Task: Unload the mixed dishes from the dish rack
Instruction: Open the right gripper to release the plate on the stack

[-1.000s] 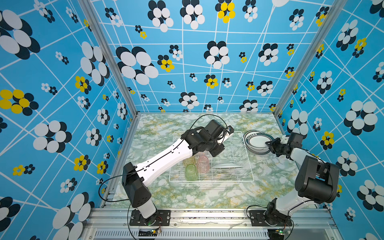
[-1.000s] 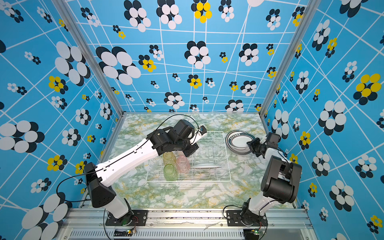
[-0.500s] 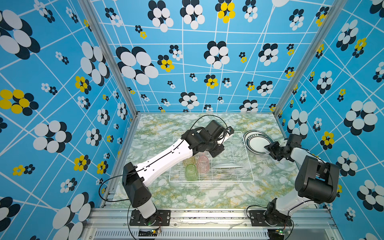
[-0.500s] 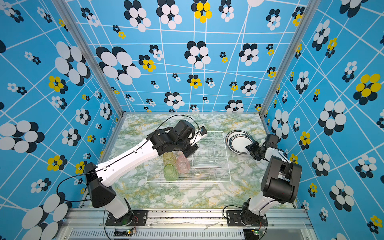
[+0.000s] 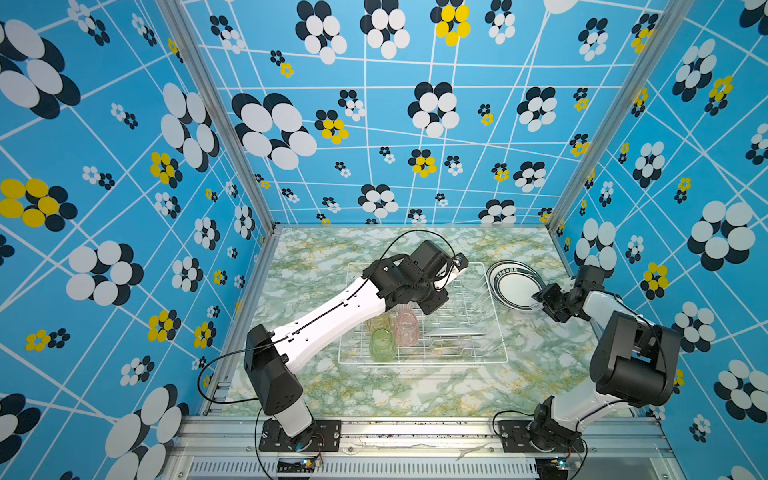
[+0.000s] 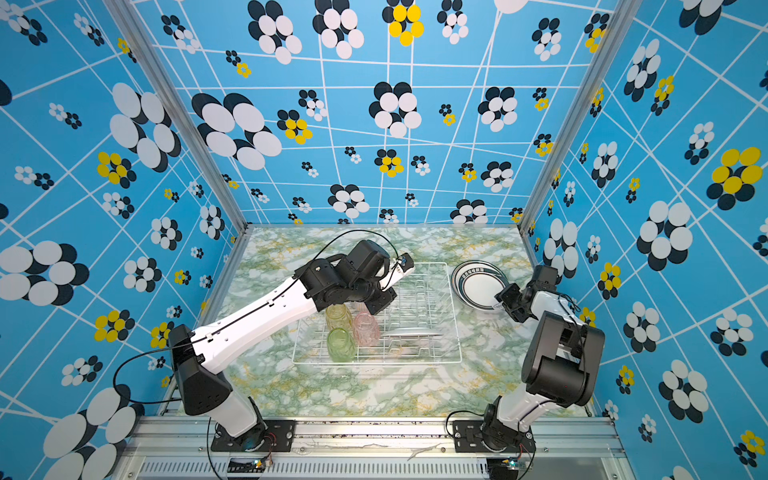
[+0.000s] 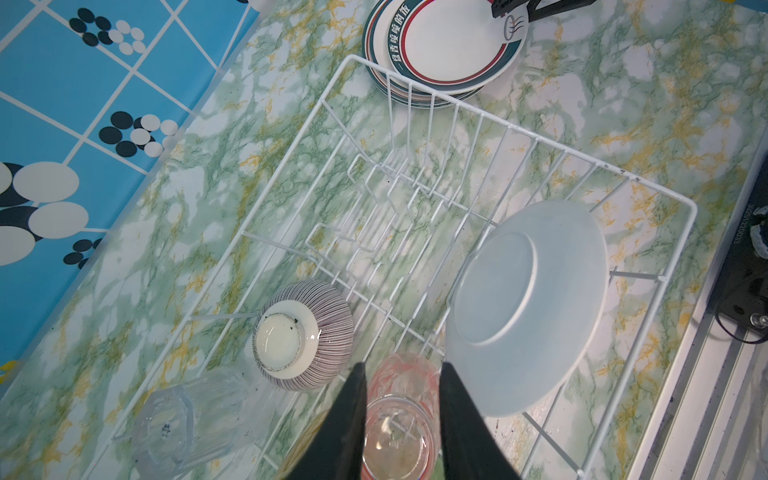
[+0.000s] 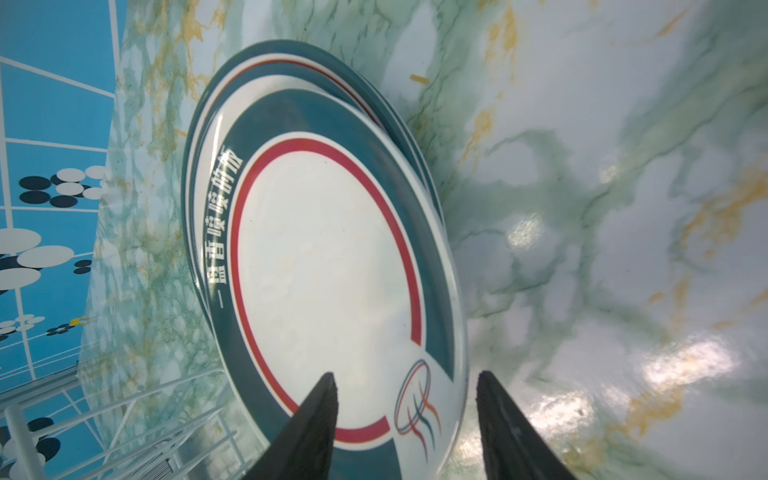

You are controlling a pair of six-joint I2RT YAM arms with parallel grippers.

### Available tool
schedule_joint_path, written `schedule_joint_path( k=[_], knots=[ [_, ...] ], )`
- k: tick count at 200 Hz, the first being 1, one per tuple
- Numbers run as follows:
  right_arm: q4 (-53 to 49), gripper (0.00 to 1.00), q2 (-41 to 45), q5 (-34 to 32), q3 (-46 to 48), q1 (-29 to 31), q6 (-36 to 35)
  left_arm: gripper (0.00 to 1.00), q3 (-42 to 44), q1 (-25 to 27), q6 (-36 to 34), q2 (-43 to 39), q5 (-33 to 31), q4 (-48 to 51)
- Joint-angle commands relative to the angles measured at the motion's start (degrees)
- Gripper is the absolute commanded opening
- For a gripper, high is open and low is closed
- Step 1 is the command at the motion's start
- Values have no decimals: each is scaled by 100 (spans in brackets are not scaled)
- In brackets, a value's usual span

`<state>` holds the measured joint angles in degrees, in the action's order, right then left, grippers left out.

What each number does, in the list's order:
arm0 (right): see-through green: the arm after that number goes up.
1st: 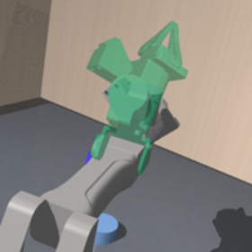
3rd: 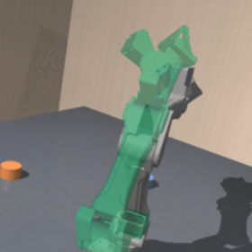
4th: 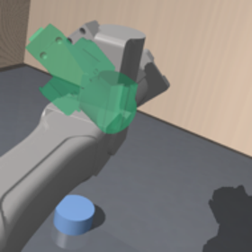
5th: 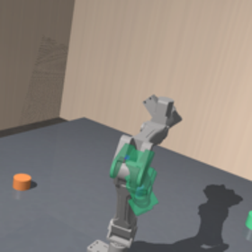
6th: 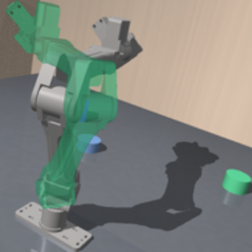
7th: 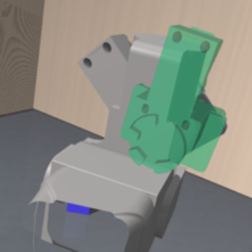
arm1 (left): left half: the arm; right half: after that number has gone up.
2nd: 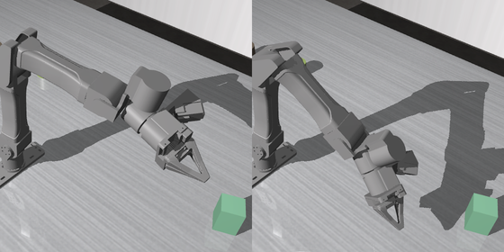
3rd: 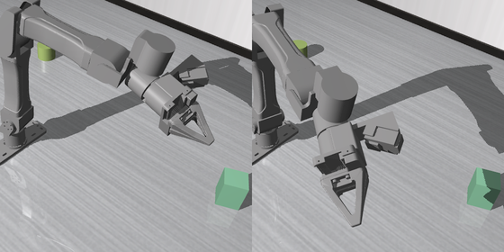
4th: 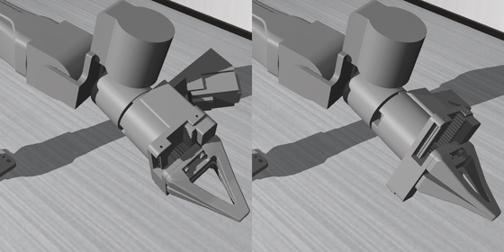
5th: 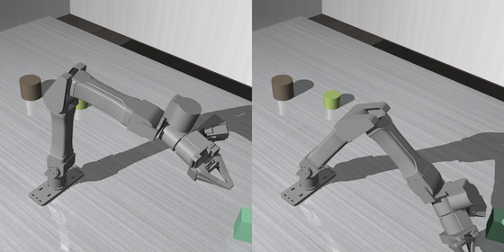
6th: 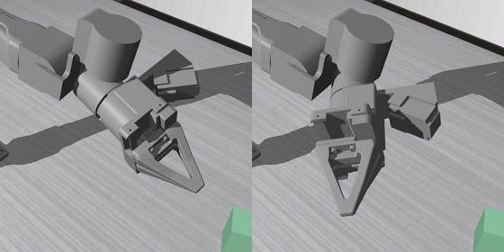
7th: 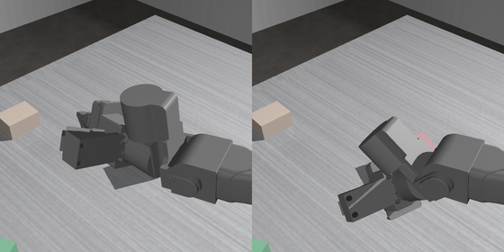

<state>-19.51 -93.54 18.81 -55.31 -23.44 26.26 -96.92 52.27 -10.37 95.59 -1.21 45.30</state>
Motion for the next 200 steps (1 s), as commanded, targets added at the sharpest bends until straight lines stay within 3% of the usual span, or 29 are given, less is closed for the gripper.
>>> schedule_joint_path(
  k=[1, 65, 200],
  knots=[
    [-409, 59, -44, -501, -291, 143, -279, 32, 29, 31, -94, 135, -139, 110],
    [-869, 67, -407, -1288, -786, 589, -446, 31, 189, 29, -193, 109, -262, 126],
    [-1180, 71, -1018, -1551, -1451, 990, -394, 31, 491, 29, -246, -137, -294, 119]
  ],
)
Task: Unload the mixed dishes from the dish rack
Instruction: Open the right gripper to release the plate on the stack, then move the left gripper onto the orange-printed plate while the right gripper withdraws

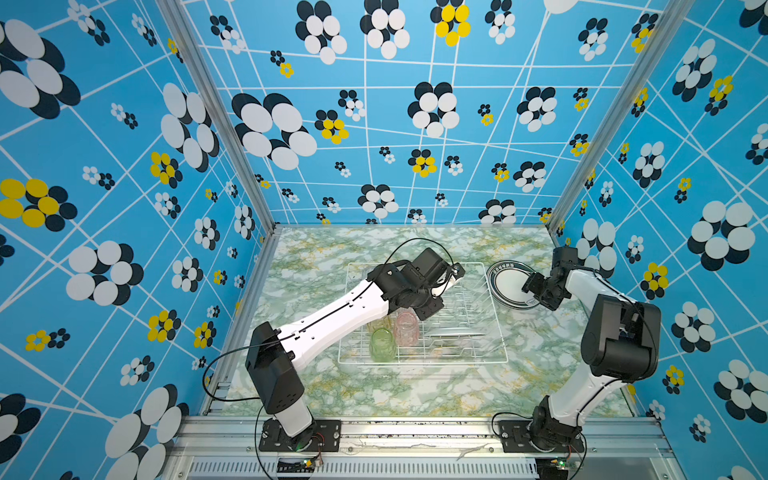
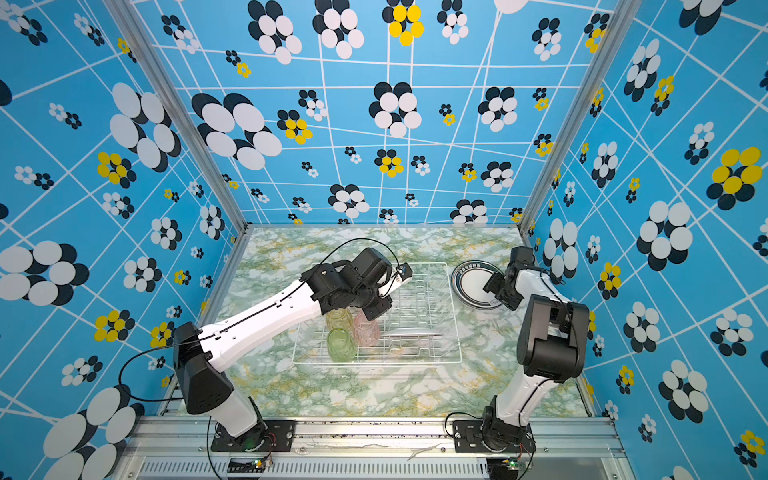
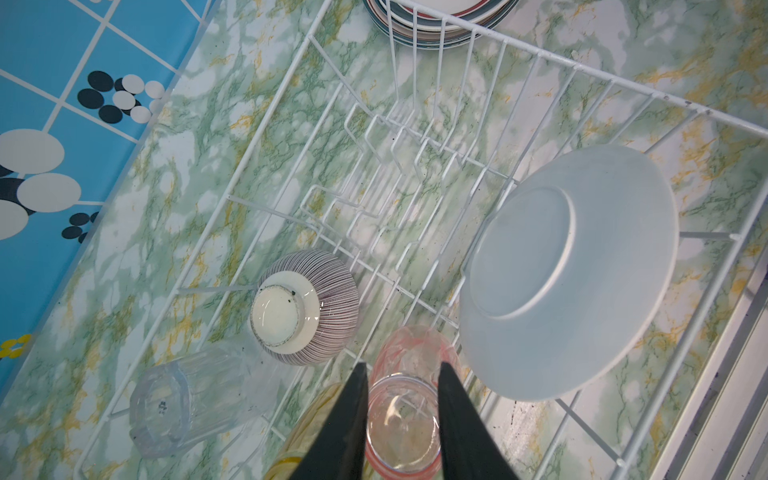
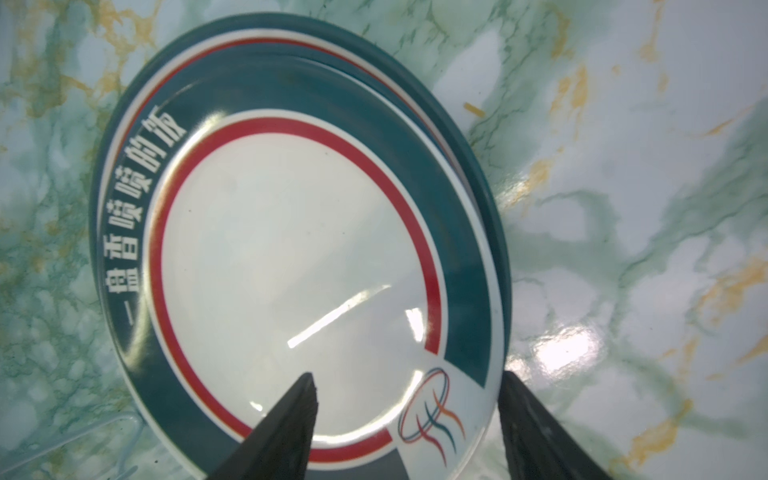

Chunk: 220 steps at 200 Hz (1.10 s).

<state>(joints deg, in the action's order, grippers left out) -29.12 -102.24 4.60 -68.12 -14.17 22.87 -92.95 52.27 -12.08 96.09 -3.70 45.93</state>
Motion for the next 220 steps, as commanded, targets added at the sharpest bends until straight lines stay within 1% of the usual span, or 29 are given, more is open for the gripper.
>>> schedule_joint_path(
  k=[1, 35, 58, 83, 102, 120, 146, 175, 220],
  knots=[
    [-218, 71, -152, -133, -173, 64, -55, 31, 93, 29, -75, -187, -44, 56],
    [-232, 72, -141, -110, -220, 73, -37, 31, 76, 35, -115, -214, 75, 134],
    [-213, 72, 100, -73, -170, 64, -64, 31, 42, 88, -170, -271, 242, 243],
    [-170, 73, 682, 97, -71, 12, -100, 29, 40, 240, -341, -377, 359, 387],
    [-243, 73, 1209, 315, -49, 12, -155, 28, 74, 481, -540, -457, 460, 485],
    [-328, 72, 1727, 582, 53, 20, -153, 28, 82, 772, -744, -467, 490, 587],
    [-540, 73, 2390, 852, 266, 122, -211, 30, 51, 1071, -782, -366, 480, 636],
    [-795, 73, 2998, 1046, 573, 281, -239, 32, -66, 1216, -796, -100, 489, 605],
    [-943, 74, 3666, 1026, 967, 301, -285, 35, -352, 1244, -920, 376, 20, 575]
  ],
)
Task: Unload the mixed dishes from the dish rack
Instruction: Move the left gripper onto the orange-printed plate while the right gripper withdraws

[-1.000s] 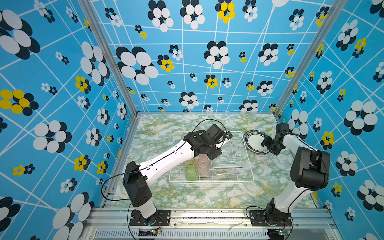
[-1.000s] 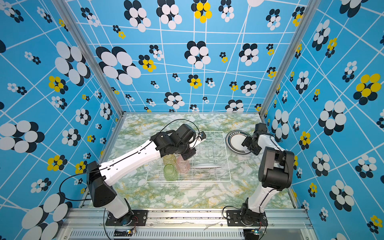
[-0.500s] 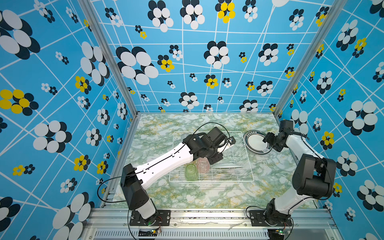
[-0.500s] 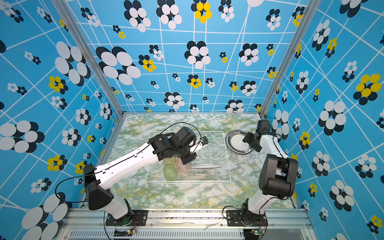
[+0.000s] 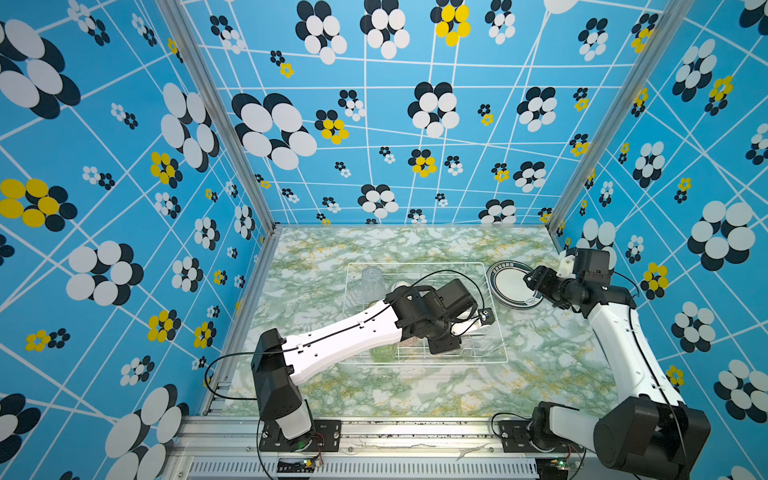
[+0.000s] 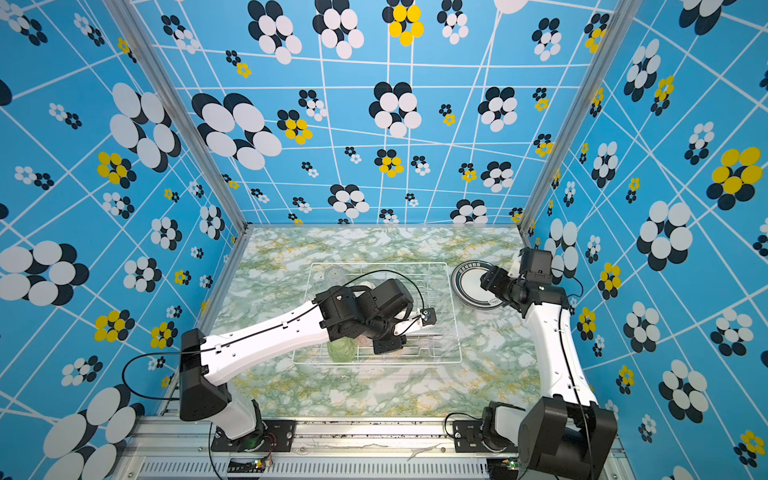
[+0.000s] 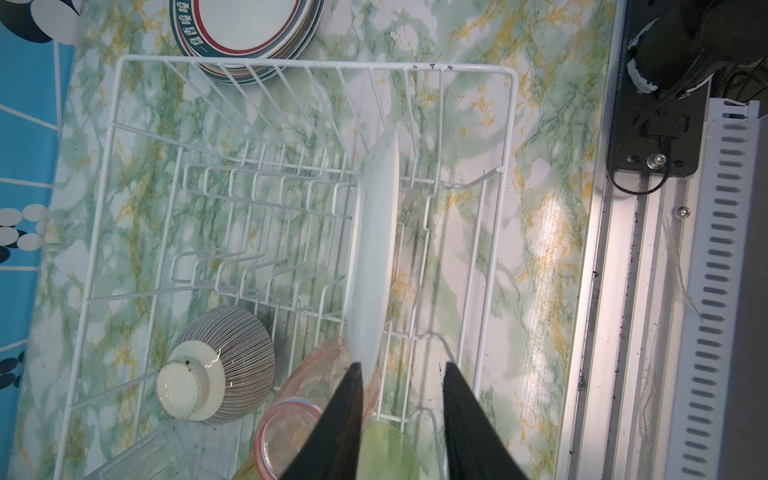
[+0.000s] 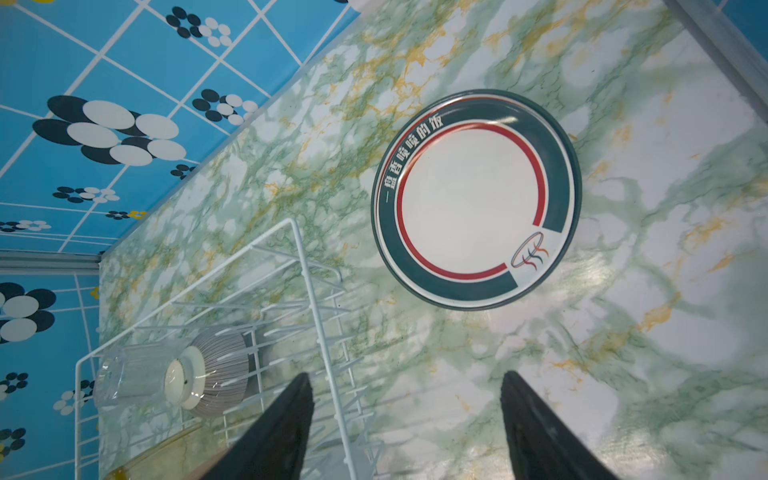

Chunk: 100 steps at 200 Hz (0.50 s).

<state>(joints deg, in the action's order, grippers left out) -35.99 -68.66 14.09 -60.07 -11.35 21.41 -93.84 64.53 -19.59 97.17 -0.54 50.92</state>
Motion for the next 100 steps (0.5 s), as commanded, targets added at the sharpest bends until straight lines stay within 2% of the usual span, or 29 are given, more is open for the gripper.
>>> schedule_joint_path(
  k=[1, 63, 100],
  knots=[
    [-258, 74, 318, 72, 167, 19, -138, 35, -268, 12, -181, 277, -306, 81],
    [-166, 74, 415, 137, 311, 19, -109, 35, -830, 16, -426, 875, -425, 317],
    [-99, 74, 414, 226, 363, 19, -80, 30, -1161, 16, -518, 1281, -457, 647]
  ],
)
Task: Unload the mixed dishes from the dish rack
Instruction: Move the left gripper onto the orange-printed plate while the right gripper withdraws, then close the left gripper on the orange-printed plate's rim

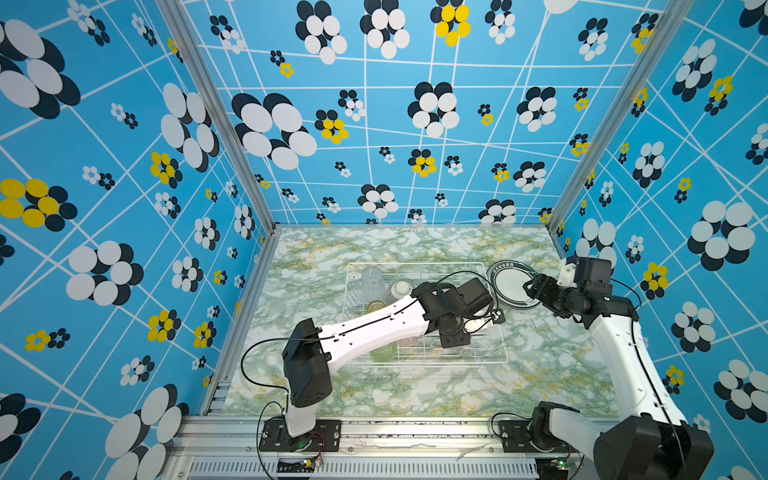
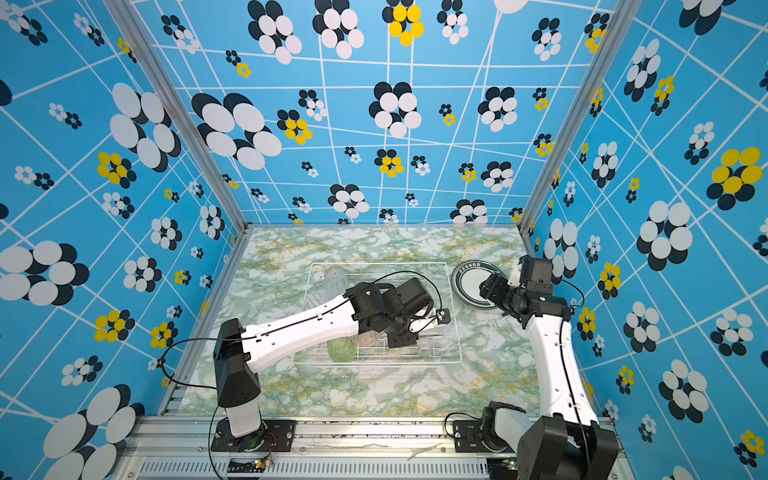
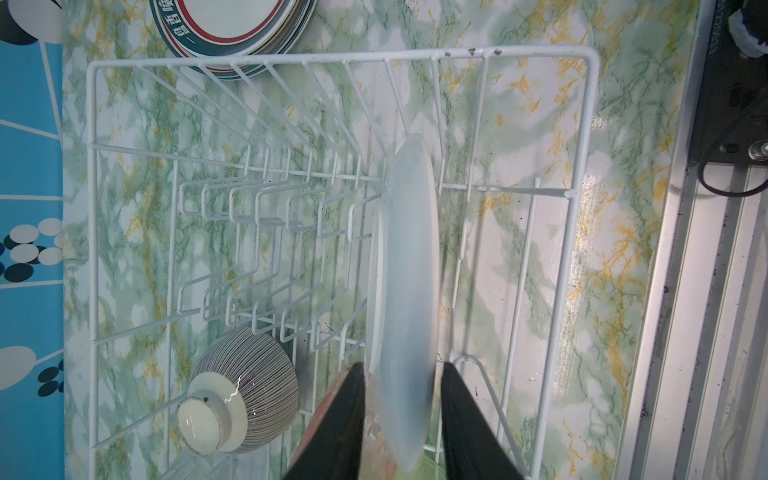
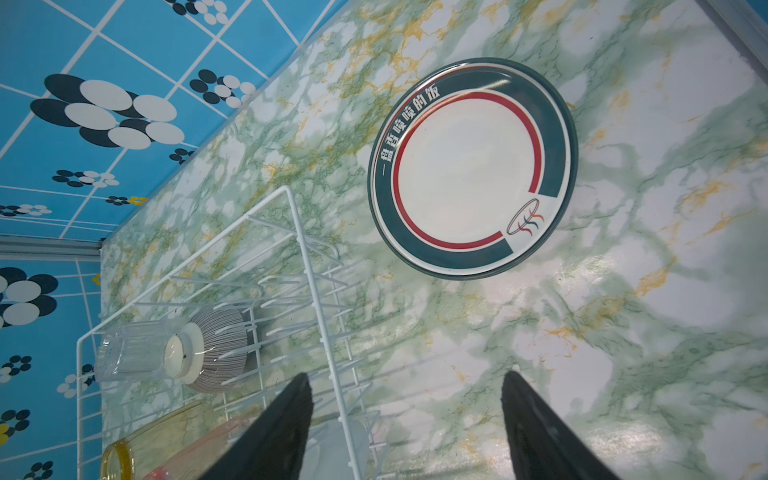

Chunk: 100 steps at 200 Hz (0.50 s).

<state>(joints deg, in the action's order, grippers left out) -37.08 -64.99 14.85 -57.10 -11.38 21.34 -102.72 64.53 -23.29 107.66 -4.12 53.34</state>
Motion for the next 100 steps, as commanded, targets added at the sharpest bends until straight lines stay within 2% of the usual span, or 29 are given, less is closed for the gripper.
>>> schedule_joint_path(
  k=[1, 28, 47, 100],
  knots=[
    [9, 74, 47, 150, 67, 21, -75, 30, -279, 16, -154, 248, -98, 409],
    [57, 74, 48, 150, 86, 21, -60, 25, -446, 7, -196, 425, -183, 551],
    [100, 74, 54, 150, 120, 21, -58, 15, -542, -2, -211, 538, -208, 603],
    [189, 74, 35, 150, 190, 21, -67, 15, -716, -4, -223, 717, -270, 660]
  ],
)
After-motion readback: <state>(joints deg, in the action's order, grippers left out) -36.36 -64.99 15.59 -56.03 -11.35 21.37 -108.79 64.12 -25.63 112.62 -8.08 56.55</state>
